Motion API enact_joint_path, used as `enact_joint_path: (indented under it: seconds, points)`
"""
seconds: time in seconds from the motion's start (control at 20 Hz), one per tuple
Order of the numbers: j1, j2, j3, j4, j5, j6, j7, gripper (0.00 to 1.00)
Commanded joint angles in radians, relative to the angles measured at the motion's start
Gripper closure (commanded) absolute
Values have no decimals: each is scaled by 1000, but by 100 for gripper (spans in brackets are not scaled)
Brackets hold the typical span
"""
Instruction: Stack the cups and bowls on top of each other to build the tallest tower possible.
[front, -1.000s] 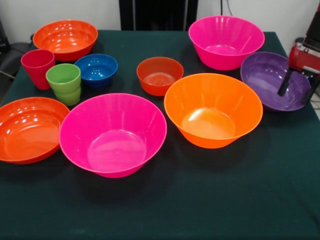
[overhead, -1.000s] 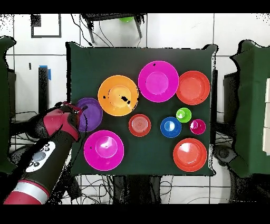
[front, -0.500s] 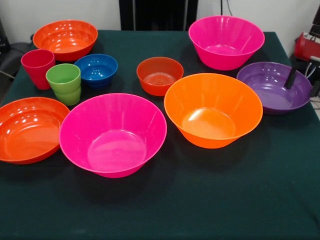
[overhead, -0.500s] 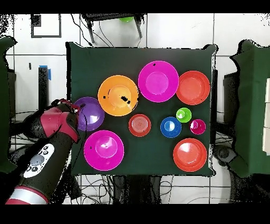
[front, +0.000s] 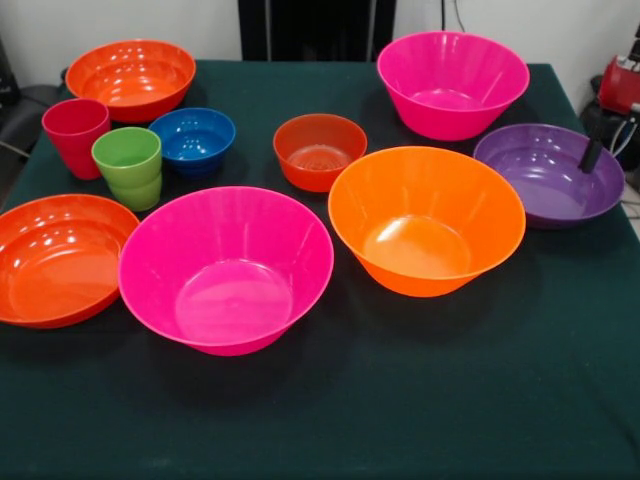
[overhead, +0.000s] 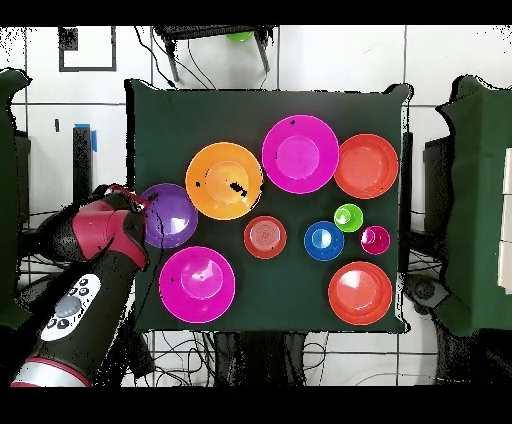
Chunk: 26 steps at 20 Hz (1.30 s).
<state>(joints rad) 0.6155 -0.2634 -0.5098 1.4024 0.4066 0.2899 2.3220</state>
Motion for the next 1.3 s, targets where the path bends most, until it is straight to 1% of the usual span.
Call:
enact_joint_path:
  seconds: [0.05, 0.35, 0.7, 1.05, 1.3]
  points:
    - [-19, 77, 123, 6, -8, -29, 135, 0]
    - [-16, 108, 114, -17, 1, -42, 146, 0]
    - [-11, 121, 110, -23, 7, -52, 152, 0]
    - [-2, 106, 102, -17, 10, -31, 155, 0]
    - [-7, 88, 110, 1, 1, -32, 145, 0]
